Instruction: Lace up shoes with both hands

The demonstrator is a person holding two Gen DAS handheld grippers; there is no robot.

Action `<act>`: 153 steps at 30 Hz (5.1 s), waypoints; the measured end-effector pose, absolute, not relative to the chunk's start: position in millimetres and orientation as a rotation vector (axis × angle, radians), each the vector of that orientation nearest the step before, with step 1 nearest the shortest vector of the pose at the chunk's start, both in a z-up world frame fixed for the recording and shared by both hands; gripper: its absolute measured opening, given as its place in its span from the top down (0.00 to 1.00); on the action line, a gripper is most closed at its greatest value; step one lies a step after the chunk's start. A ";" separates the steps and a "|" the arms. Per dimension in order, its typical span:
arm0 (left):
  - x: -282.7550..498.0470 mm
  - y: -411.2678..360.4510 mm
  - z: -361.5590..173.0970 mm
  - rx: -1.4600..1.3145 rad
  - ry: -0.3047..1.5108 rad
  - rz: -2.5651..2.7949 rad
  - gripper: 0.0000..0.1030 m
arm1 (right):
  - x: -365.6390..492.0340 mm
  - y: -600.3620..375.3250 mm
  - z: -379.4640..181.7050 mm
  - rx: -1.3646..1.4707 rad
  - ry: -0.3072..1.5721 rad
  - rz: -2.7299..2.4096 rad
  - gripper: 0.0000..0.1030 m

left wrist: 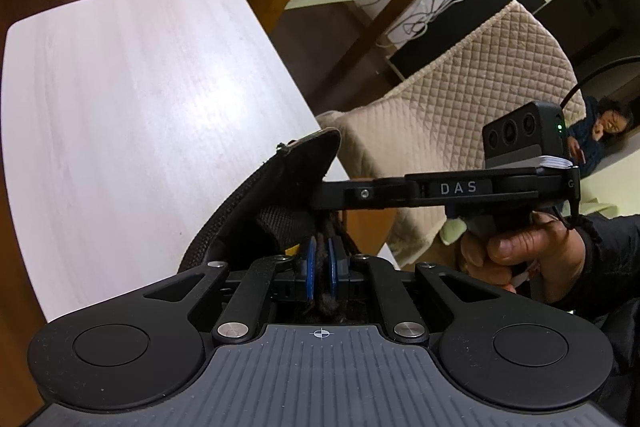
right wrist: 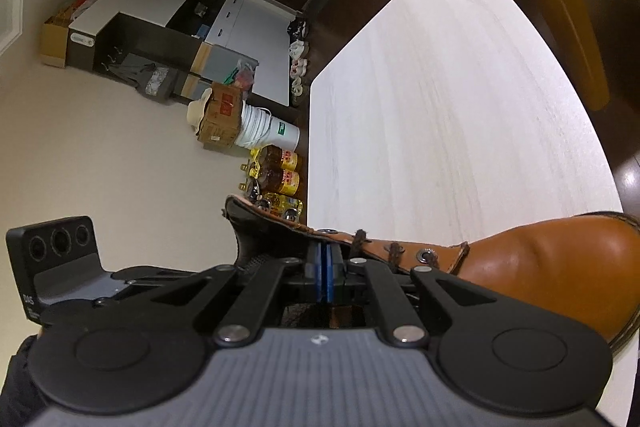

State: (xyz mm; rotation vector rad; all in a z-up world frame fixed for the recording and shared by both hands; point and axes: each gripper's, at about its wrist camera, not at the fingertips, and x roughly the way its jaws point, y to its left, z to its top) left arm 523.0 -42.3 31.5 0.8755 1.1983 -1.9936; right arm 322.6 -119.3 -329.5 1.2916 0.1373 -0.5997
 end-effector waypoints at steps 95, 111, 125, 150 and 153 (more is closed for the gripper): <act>492.4 -48.6 32.0 0.923 1.144 -1.926 0.93 | 328.3 -167.4 -361.7 1.538 0.178 -0.459 0.97; 458.2 -44.7 25.1 1.087 0.977 -1.852 0.97 | 325.4 -143.3 -361.3 1.399 0.110 -0.522 0.97; 449.2 -29.6 31.5 1.080 0.848 -1.816 0.99 | 313.3 -154.0 -377.7 1.469 0.116 -0.449 0.90; 442.1 -27.7 34.5 1.014 0.814 -1.785 0.99 | 283.1 -173.7 -363.4 1.381 0.128 -0.447 0.88; 442.2 -27.3 35.1 1.003 0.824 -1.772 0.99 | 286.7 -191.5 -377.8 1.466 0.116 -0.408 0.87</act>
